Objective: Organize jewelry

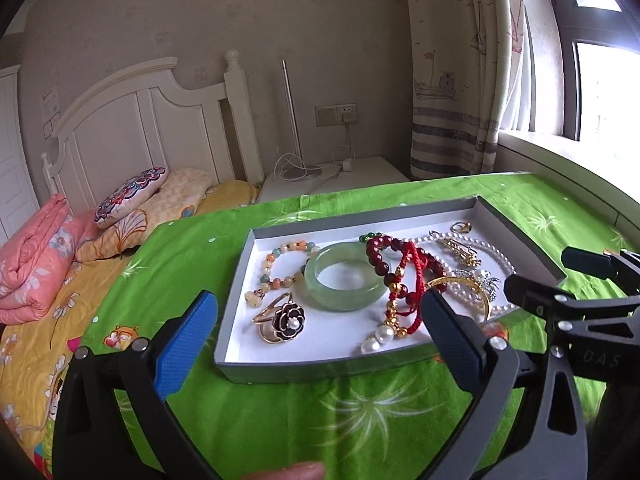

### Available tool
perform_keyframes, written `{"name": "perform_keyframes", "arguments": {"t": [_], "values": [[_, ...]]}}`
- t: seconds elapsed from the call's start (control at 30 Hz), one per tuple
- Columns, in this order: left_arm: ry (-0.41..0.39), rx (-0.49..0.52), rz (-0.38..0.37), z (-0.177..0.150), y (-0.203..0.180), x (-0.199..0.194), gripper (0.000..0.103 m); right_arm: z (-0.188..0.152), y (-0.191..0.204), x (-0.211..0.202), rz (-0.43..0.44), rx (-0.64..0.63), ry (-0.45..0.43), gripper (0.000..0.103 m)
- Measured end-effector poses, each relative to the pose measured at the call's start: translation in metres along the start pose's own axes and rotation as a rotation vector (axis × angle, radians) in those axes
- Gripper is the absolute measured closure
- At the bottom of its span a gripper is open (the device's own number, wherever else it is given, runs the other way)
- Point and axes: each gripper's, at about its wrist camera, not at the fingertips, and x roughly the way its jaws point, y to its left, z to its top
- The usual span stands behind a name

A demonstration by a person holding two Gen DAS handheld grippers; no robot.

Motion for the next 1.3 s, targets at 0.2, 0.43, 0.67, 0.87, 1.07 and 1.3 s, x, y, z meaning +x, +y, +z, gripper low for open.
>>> {"name": "perform_keyframes", "arguments": {"t": [0.2, 0.43, 0.67, 0.87, 1.07, 1.3], "values": [[0.027, -0.049, -0.029, -0.002, 0.008, 0.004, 0.002, -0.002, -0.002, -0.002, -0.005, -0.003, -0.008, 0.017], [0.034, -0.072, -0.034, -0.002, 0.013, 0.005, 0.002, -0.002, -0.001, -0.003, -0.019, 0.001, -0.015, 0.017], [0.038, -0.083, -0.035, -0.002, 0.015, 0.005, 0.002, -0.002, -0.004, -0.004, -0.027, 0.008, -0.024, 0.017], [0.048, -0.098, -0.037, -0.002, 0.019, 0.007, 0.002, -0.001, -0.006, -0.007, -0.038, 0.018, -0.036, 0.016], [0.054, -0.115, -0.041, -0.002, 0.021, 0.007, 0.002, -0.001, -0.004, -0.008, -0.054, 0.001, -0.042, 0.017], [0.058, -0.124, -0.044, -0.001, 0.023, 0.007, 0.002, -0.001, 0.0, -0.007, -0.072, -0.018, -0.041, 0.017]]}}
